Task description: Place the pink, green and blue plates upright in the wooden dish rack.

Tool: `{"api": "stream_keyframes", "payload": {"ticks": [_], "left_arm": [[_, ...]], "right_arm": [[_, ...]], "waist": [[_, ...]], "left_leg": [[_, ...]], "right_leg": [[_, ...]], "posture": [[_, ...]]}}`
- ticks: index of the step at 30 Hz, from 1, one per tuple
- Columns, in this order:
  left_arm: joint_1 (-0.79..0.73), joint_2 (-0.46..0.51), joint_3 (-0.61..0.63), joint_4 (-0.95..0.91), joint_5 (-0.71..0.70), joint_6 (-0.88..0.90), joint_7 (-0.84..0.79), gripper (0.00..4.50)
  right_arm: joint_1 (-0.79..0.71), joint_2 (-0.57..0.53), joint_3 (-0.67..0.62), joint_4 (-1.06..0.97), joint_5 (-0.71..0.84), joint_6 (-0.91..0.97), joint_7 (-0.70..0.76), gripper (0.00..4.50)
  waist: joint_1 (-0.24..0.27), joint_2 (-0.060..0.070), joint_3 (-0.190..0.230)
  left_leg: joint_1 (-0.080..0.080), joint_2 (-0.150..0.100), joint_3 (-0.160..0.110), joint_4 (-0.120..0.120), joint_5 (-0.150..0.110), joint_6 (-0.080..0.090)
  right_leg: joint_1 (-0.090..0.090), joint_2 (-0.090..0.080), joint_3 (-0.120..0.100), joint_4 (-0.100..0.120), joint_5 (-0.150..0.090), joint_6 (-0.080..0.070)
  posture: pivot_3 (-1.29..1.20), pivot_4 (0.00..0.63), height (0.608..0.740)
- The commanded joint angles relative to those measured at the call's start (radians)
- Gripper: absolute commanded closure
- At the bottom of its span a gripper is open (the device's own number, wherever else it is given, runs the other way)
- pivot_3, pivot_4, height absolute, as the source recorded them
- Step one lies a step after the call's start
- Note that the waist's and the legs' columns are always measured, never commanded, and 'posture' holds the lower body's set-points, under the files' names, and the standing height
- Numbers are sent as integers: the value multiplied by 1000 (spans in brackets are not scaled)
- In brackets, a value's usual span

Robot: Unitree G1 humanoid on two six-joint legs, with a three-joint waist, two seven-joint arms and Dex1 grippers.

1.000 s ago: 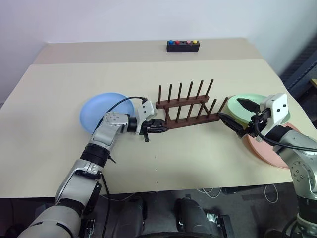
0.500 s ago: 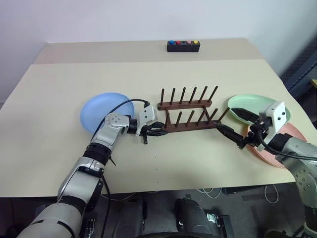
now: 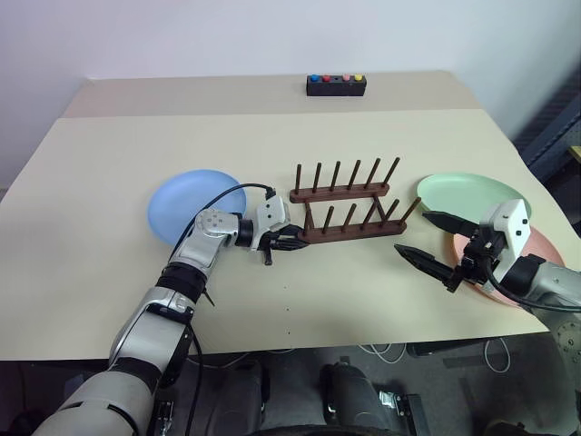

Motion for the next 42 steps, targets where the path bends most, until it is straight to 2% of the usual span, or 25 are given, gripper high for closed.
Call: {"api": "stream_keyframes", "payload": {"ticks": [1,12,20,23,29,32,34,35,37,39,40,41,42], "left_arm": [[-35,-4,25,-3,-15,28,1,3782],[-38,-16,33,6,-17,28,-4,3782],[-39,-9,40,6,-30,26,-59,25],[-40,3,63,-13,-35,31,-33,25],[-7,67,133,-236,-175,308,-104,25],[-2,122,156,-328,-193,372,-86,801],[-2,148,173,-387,-217,430,-69,1762],[1,162,176,-415,-225,452,-66,2306],[8,181,176,-452,-232,472,-66,3315],[22,228,193,-520,-279,546,-96,4355],[31,256,211,-569,-345,644,-126,4500],[46,284,222,-617,-412,739,-158,4500],[65,298,227,-653,-452,780,-176,4500]], "right_arm": [[6,0,-20,-40,-9,-52,11,0],[22,1,-16,-37,-35,-117,20,0],[18,2,-8,-33,-38,-123,13,0],[15,4,-5,-32,-39,-122,9,0],[12,7,0,-24,-32,-112,2,0],[-9,16,5,8,-36,-115,-9,0],[-28,21,10,27,-34,-108,-17,0],[-37,24,12,35,-31,-104,-21,258],[-49,25,15,45,-24,-97,-22,885],[-57,22,21,54,-29,-103,-15,1860],[-59,22,24,58,-31,-108,-10,2436],[-59,24,29,62,-37,-114,-7,2839],[-60,26,35,69,-43,-118,-5,3453]], "waist": [[0,0,0],[-1,0,0],[-1,0,0],[-1,0,0],[-3,0,0],[-4,0,0],[-3,0,0],[-3,0,0],[-1,0,0],[-2,0,0],[-3,0,0],[-8,0,0],[-10,0,0]], "left_leg": [[0,0,0,0,0,0],[0,0,0,1,0,0],[0,0,0,1,0,0],[0,0,0,1,0,0],[0,0,0,1,0,0],[1,0,0,1,0,0],[1,0,0,1,0,0],[2,0,0,1,0,0],[2,0,0,1,1,0],[2,0,0,1,1,0],[2,0,0,1,1,0],[2,0,0,1,1,0],[2,0,0,1,0,0]], "right_leg": [[0,0,0,0,0,0],[0,0,0,0,0,0],[0,0,0,1,0,0],[0,0,0,1,0,0],[0,0,0,1,0,0],[0,0,0,2,0,0],[1,0,1,2,0,0],[1,0,1,2,0,0],[1,0,1,2,0,0],[1,0,1,2,0,0],[1,0,1,2,0,0],[1,0,1,2,0,0],[1,0,1,2,0,0]], "posture": [[0,150,740],[0,150,740],[0,150,740],[0,150,740],[0,150,740],[0,150,740],[0,150,740],[0,150,740],[0,150,740],[0,150,740],[0,150,740],[0,150,740],[0,150,740]]}}
